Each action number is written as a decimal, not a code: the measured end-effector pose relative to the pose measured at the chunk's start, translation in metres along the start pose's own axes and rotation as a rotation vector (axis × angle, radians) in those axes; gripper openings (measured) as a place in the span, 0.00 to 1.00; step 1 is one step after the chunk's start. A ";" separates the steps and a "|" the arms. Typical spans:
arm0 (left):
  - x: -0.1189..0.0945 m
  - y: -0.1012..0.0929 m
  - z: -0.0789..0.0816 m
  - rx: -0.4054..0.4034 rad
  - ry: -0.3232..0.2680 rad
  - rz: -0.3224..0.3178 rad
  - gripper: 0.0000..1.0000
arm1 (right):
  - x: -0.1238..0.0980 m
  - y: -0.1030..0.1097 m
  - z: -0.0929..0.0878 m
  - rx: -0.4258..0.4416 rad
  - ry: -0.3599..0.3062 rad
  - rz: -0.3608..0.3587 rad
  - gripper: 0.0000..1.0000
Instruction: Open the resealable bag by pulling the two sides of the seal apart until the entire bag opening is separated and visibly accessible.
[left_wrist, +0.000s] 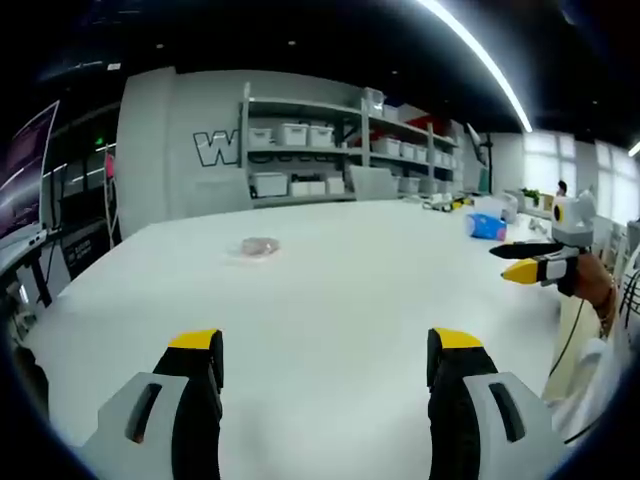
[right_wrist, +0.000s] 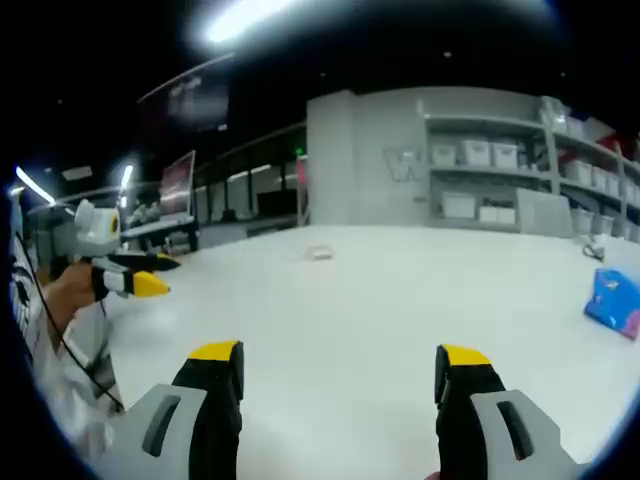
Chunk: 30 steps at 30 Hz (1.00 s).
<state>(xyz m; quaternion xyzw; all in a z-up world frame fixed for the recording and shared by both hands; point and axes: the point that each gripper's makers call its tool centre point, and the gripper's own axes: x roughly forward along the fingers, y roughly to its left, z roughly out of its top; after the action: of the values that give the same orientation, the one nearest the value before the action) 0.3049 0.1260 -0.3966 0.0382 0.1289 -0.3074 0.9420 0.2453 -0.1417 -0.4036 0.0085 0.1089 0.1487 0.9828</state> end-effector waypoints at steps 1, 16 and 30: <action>0.000 0.000 -0.001 0.000 0.001 -0.001 0.83 | 0.000 0.000 0.000 0.001 0.000 0.000 0.79; 0.001 -0.001 -0.003 -0.004 0.007 -0.003 0.82 | 0.001 0.001 -0.003 0.018 0.003 0.013 0.78; 0.001 -0.002 -0.005 -0.001 0.013 -0.004 0.81 | -0.001 0.002 -0.005 0.019 0.006 0.016 0.78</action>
<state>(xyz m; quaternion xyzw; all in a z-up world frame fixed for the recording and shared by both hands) 0.3030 0.1243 -0.4012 0.0396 0.1350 -0.3088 0.9407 0.2429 -0.1397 -0.4078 0.0181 0.1132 0.1555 0.9812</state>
